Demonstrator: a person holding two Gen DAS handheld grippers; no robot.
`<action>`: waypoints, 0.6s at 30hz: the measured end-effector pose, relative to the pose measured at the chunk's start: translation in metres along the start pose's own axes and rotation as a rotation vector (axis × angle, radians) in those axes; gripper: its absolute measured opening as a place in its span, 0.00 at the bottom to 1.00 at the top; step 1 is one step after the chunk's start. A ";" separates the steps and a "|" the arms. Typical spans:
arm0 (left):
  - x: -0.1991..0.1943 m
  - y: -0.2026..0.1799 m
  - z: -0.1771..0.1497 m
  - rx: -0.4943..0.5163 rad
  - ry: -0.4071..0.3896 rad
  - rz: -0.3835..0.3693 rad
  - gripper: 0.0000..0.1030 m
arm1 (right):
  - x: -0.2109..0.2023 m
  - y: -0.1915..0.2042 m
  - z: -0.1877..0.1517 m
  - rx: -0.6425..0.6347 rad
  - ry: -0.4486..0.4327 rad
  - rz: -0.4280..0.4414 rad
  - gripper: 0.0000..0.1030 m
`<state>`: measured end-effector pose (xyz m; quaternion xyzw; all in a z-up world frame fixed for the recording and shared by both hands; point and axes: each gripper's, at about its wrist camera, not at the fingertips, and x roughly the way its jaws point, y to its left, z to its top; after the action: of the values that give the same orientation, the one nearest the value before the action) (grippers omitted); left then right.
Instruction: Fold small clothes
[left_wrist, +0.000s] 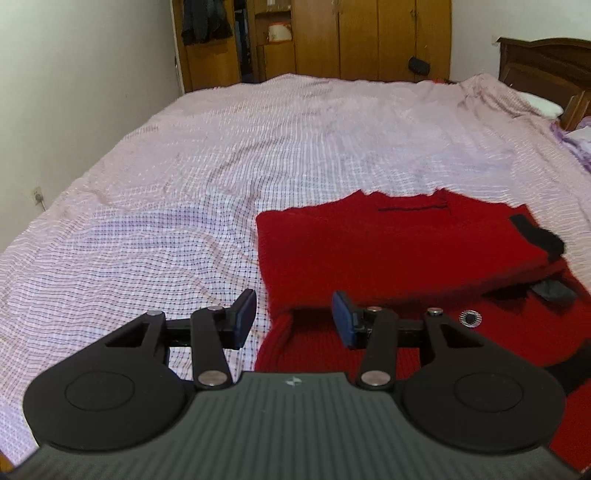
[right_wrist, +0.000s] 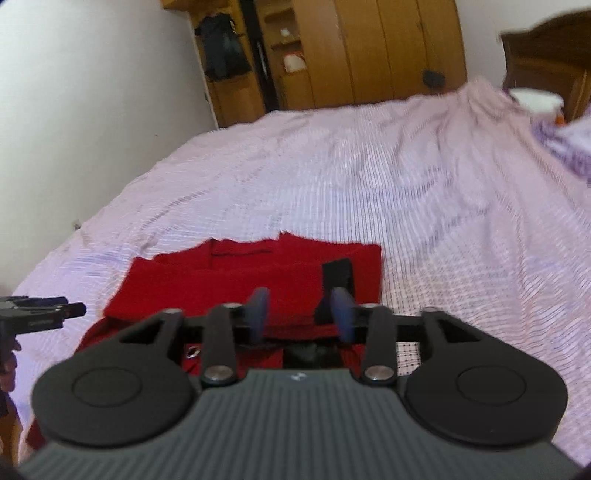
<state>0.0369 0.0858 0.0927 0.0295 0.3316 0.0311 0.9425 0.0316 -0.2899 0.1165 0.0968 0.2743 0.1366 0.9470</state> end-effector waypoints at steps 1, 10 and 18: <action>-0.008 -0.001 -0.002 0.008 -0.010 -0.002 0.50 | -0.011 0.005 0.001 -0.010 -0.011 0.009 0.50; -0.066 -0.011 -0.022 0.049 -0.026 -0.021 0.50 | -0.059 0.039 -0.011 -0.073 0.010 0.070 0.50; -0.100 -0.029 -0.061 0.087 -0.012 -0.080 0.51 | -0.058 0.061 -0.049 -0.133 0.079 0.053 0.51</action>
<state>-0.0774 0.0513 0.1054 0.0573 0.3277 -0.0213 0.9428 -0.0550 -0.2455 0.1202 0.0356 0.2992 0.1834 0.9357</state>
